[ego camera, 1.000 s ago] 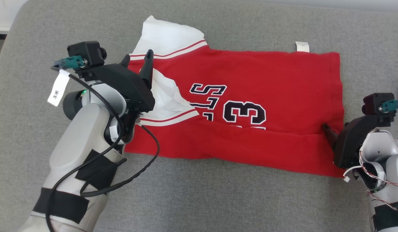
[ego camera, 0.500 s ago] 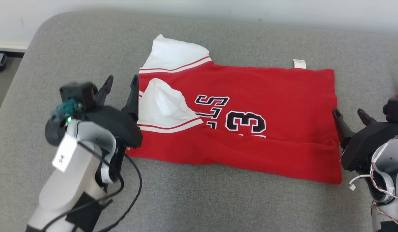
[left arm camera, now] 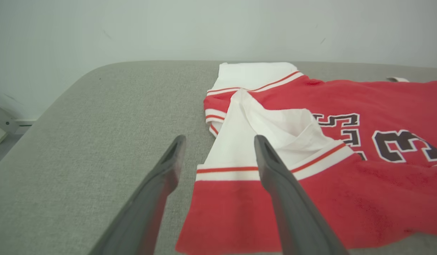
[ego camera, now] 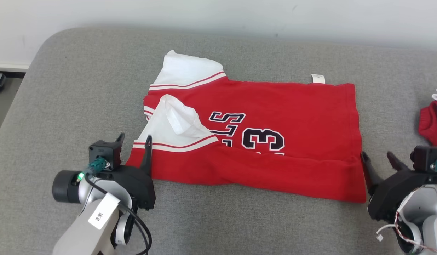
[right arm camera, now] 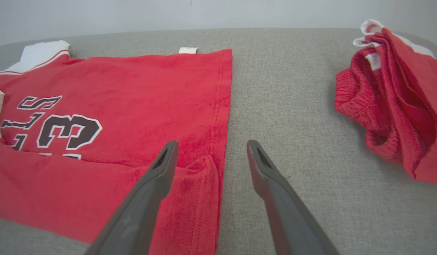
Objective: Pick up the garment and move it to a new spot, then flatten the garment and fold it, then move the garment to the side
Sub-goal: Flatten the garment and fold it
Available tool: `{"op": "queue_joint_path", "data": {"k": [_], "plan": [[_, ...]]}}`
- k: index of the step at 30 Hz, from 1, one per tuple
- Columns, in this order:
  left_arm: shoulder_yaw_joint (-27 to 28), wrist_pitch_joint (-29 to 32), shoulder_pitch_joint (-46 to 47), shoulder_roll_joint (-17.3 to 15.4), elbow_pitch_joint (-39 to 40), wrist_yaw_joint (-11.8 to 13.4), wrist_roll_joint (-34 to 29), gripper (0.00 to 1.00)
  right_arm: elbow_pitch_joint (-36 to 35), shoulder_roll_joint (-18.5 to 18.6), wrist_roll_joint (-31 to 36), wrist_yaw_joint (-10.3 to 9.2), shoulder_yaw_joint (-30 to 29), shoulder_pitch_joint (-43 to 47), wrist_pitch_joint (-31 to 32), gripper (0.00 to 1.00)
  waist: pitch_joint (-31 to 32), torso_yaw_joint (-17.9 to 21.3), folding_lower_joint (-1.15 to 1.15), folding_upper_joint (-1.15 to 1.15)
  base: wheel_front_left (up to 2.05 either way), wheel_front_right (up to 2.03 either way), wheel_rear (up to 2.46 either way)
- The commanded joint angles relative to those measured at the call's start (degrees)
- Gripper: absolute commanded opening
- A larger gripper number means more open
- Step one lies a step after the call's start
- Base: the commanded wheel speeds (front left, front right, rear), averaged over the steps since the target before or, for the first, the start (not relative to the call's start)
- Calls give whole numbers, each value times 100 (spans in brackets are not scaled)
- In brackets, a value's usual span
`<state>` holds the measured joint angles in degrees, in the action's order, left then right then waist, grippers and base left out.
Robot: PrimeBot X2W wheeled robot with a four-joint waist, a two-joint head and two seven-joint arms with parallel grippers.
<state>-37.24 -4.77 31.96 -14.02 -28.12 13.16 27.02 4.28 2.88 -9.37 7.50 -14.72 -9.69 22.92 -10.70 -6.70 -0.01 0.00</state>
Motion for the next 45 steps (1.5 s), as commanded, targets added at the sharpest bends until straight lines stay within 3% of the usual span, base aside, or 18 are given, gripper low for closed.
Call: {"op": "queue_joint_path", "data": {"k": [1, 10, 16, 18, 21, 23, 27, 29, 30, 31, 35, 37, 38, 45], "plan": [[-64, 105, -81, -54, -111, 29, -49, 100, 80, 9, 74, -1, -36, 110, 32, 100, 32, 24, 1, 0, 0, 0, 0], [-242, 549, -82, -167, -508, 188, -180, 100, 247, 11, 57, -1, 33, 414, 364, 100, 56, 86, 1, 0, 0, 0, 0], [-298, 868, -105, -202, -725, 49, -35, 98, 276, 10, 76, -1, 99, 406, 437, 100, -11, 129, 1, 0, 0, 0, 0], [-319, 913, -86, -178, -794, 0, 14, 76, 297, 11, 140, -1, 121, 374, 479, 100, -39, 136, 1, 0, 0, 0, 0], [-330, 966, -65, -153, -904, -78, 88, 67, 348, 10, 152, -1, 178, 377, 571, 100, -72, 135, 1, 0, 0, 0, 0], [-324, 938, -47, -132, -947, -90, 117, 67, 364, 10, 116, -1, 210, 393, 612, 100, -88, 133, 1, 0, 0, 0, 0], [-286, 932, -69, -90, -1024, -126, 195, 36, 400, 10, 48, -1, 263, 447, 746, 100, -108, 122, 1, 0, 0, 0, 0], [-261, 940, -89, -57, -1069, -156, 267, 7, 415, 11, 47, -1, 273, 455, 815, 100, -114, 124, 1, 0, 0, 0, 0], [-252, 923, -88, -43, -1090, -169, 294, 0, 413, 10, 51, -1, 276, 454, 834, 91, -118, 125, 1, 0, 0, 0, 0], [-245, 915, -85, -33, -1123, -187, 325, 0, 427, 10, 24, -1, 277, 445, 865, 61, -124, 125, 1, 0, 0, 0, 0], [-241, 906, -71, 20, -1227, -248, 399, 0, 548, 11, -69, -2, 252, 363, 949, 45, -138, 135, 1, 0, 0, 0, 0], [-232, 879, -53, 40, -1269, -261, 443, 0, 628, 12, -48, -4, 286, 323, 956, 24, -146, 138, 1, 0, 0, 0, 0], [-234, 882, -47, 53, -1289, -290, 466, 0, 653, 12, -68, -5, 295, 291, 927, 0, -152, 135, 1, 0, 0, 0, 0], [-179, 661, -65, 121, -1322, -410, 579, 0, 750, 7, -162, -4, 368, 217, 880, 0, -115, 94, 1, 0, 0, 0, 0]]}}
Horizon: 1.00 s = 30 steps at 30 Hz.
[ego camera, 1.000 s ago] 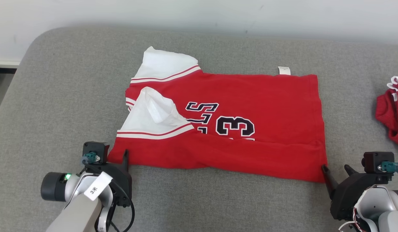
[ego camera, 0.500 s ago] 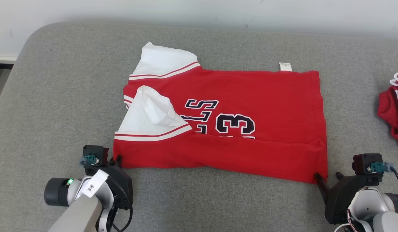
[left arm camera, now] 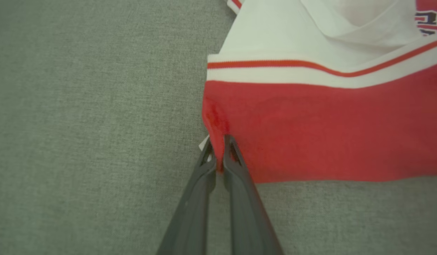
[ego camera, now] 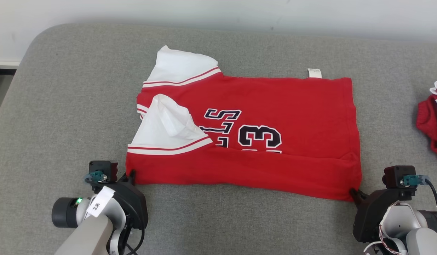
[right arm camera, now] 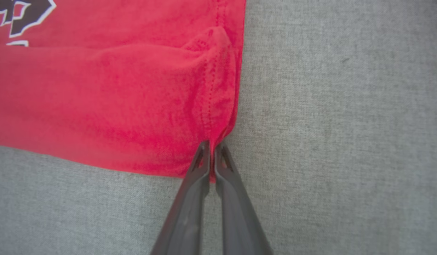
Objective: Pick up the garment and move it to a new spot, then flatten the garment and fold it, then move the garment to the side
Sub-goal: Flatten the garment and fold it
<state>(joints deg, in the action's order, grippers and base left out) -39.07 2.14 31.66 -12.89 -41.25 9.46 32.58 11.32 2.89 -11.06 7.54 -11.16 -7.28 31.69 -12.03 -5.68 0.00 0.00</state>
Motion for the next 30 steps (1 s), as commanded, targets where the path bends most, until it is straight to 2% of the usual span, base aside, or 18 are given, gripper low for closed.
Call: {"op": "queue_joint_path", "data": {"k": [1, 6, 15, 23, 30], "plan": [[7, -58, -50, 4, -6, -38, 28, 0, 24, 6, -67, -9, 26, -7, 22, 0, 38, -11, 0, 0, 0, 0, 0], [4, -191, -120, -70, 119, -11, 20, 0, -159, 1, -322, -4, 156, 139, 214, 0, 129, -14, 0, 0, 0, 0, 0], [-27, -165, -690, -340, 814, 184, 57, 0, -1222, 13, 54, -5, 24, 733, 1044, 0, 343, -26, 0, 0, 0, 0, 0], [-5, 212, -1329, -763, 1855, 495, 172, 0, -1997, 12, 15, -5, -188, 1258, 1687, 0, 455, -38, 0, 0, 0, 0, 0], [-120, 614, -1807, -1005, 2577, 736, 220, 0, -2156, 14, -210, -5, -117, 1526, 2081, 0, 519, -29, 0, 0, 0, 0, 0]]}}
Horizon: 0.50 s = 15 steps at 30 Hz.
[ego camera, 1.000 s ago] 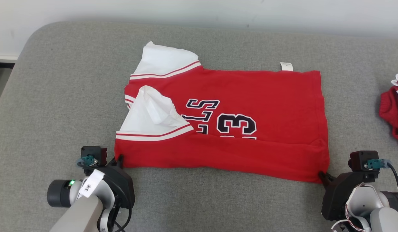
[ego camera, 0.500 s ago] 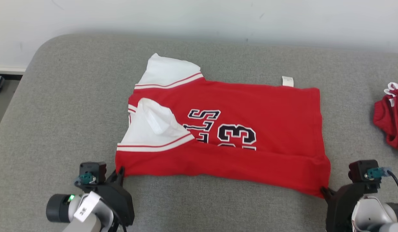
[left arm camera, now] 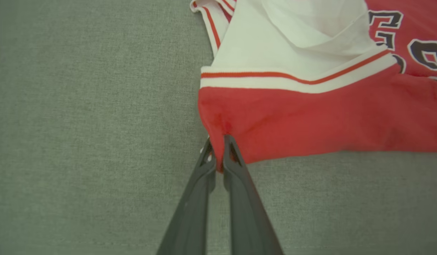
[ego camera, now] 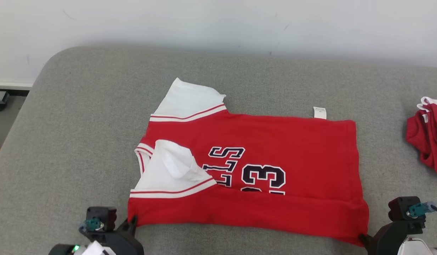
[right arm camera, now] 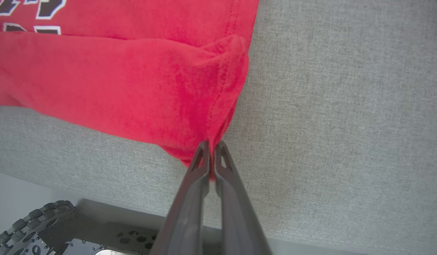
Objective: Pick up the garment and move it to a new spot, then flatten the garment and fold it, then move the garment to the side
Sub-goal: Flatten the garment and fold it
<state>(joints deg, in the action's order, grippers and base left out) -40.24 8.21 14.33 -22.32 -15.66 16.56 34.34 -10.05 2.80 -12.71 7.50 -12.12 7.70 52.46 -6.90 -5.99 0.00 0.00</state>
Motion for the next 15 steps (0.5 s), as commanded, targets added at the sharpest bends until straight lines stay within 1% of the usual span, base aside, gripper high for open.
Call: {"op": "queue_joint_path", "data": {"k": [1, 8, 11, 15], "plan": [[-5, 34, -125, -92, 110, 68, 43, 0, -23, 24, -32, -1, -35, 67, 43, 0, 13, 2, 0, 0, 0, 0, 0], [-18, 161, -457, -192, 482, 252, 137, 0, -74, 25, -34, -1, -113, 328, 239, 0, 44, -29, 0, 0, 0, 0, 0], [-18, 138, -533, -212, 498, 271, 148, 0, -86, 21, 25, -1, -133, 439, 321, 0, 55, -20, 0, 0, 0, 0, 0], [-19, 30, -598, -198, 366, 279, 128, 0, -39, 29, -158, -1, -2, 559, 495, 0, 58, 12, 0, 0, 0, 0, 0]]}}
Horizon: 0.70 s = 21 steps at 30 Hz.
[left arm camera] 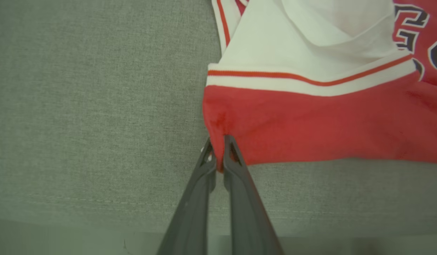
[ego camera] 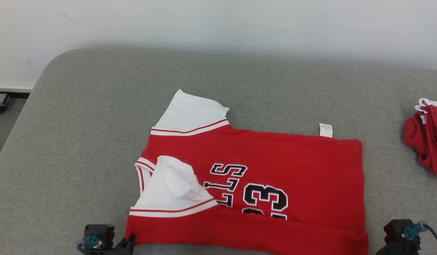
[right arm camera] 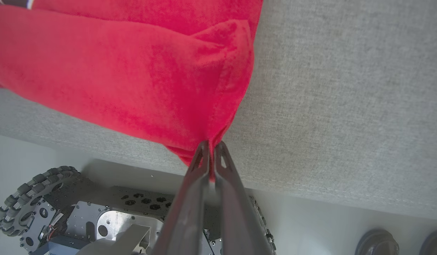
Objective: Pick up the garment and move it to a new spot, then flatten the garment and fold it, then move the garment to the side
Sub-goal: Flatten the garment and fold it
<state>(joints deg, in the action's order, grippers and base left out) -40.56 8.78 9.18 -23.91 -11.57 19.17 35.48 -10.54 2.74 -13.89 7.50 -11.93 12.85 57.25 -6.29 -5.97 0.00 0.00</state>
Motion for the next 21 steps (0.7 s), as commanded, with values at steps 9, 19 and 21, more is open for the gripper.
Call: {"op": "queue_joint_path", "data": {"k": [9, 19, 21], "plan": [[11, -169, -102, 42, -281, 39, 33, 100, 124, 26, 217, -1, -17, 66, -179, 100, 34, 46, 0, 0, 0, 0, 0], [404, -858, -157, -112, 97, 126, 71, 100, 208, 26, 449, -1, -58, -316, -1245, 100, 312, -26, 0, 0, 0, 0, 0], [486, -1015, -131, -137, 172, 97, 89, 100, 214, 29, 534, -1, -54, -372, -1483, 100, 362, -55, 0, 0, 0, 0, 0]]}}
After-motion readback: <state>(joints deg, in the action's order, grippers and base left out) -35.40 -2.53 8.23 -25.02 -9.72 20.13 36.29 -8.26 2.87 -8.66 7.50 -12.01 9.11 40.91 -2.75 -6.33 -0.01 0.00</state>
